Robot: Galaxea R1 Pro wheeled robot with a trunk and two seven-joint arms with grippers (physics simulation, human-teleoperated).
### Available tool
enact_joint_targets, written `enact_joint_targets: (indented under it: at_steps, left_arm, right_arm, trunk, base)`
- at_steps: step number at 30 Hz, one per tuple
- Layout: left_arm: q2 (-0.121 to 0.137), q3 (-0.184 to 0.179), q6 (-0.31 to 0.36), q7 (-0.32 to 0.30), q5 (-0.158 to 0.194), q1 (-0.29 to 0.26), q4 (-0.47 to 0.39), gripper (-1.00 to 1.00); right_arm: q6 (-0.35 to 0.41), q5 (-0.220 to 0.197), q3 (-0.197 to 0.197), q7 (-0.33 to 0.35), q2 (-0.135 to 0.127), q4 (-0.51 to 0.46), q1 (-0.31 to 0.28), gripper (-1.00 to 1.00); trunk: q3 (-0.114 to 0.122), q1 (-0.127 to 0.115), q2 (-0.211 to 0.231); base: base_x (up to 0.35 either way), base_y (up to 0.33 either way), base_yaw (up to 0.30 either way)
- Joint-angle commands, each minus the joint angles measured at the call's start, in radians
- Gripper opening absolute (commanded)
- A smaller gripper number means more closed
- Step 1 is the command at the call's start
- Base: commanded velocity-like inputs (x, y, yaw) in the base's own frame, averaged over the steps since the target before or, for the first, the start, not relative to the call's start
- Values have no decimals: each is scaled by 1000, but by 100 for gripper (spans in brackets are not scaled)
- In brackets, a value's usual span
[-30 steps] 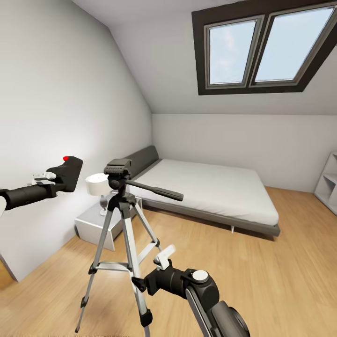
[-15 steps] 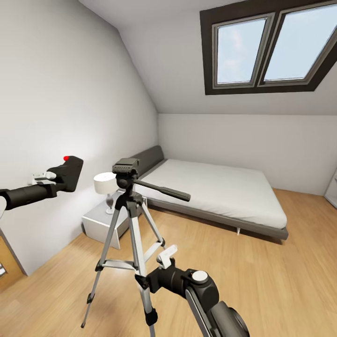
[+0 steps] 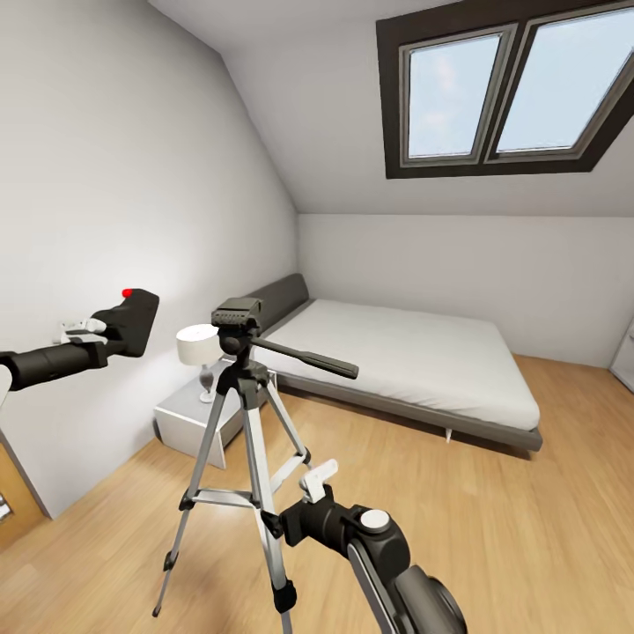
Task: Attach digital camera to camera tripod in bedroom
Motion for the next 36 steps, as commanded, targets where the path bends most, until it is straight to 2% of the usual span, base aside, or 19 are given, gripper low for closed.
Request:
enact_joint_targets:
  at_steps: [1, 11, 22, 36]
  left_arm:
    - [0, 1, 4, -6, 1, -1, -2, -100]
    - [0, 0, 13, -26, 0, -2, -9, -100]
    - [0, 0, 16, -31, 0, -3, -10, -100]
    - [0, 0, 16, -33, -1, -4, -11, -100]
  right_arm:
    - [0, -2, 0, 1, 0, 10, -2, 100]
    - [-56, -4, 9, -5, 0, 74, -7, 100]
    - [-64, -6, 13, -3, 0, 82, -8, 100]
    - [-60, -9, 45, -5, 0, 86, -18, 100]
  trunk:
    - [-1, 0, -1]
    - [-1, 0, -1]
    - [-1, 0, -1]
    - [-1, 0, -1]
  base:
    - [0, 0, 1]
    - [0, 0, 0]
    - [0, 0, 0]
    - [0, 0, 0]
